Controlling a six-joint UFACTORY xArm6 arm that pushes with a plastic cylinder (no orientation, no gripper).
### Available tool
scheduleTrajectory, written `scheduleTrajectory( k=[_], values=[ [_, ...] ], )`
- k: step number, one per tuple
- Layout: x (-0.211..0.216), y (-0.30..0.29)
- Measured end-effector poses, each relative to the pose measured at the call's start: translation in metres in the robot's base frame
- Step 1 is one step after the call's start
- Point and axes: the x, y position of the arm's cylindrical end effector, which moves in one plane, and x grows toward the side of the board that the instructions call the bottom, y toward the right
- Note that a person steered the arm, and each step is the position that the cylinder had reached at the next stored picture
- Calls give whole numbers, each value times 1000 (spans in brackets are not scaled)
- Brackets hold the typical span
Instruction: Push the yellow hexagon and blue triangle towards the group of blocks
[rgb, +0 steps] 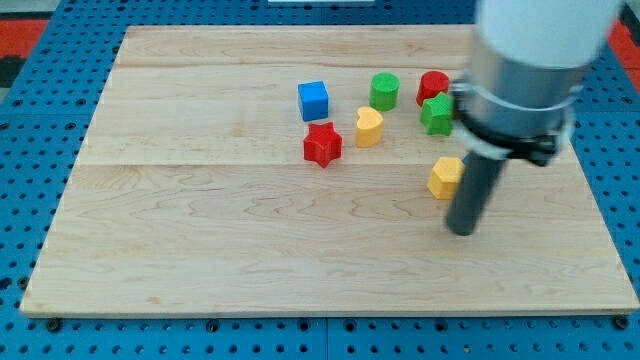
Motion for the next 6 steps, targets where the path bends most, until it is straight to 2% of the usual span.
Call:
scheduleTrajectory(
  k=[1, 2, 3, 4, 5, 6],
  values=[
    [-39, 1],
    [-63, -55],
    [-47, -57],
    [-16, -37],
    [-23, 14],
    [-50, 32]
  ],
)
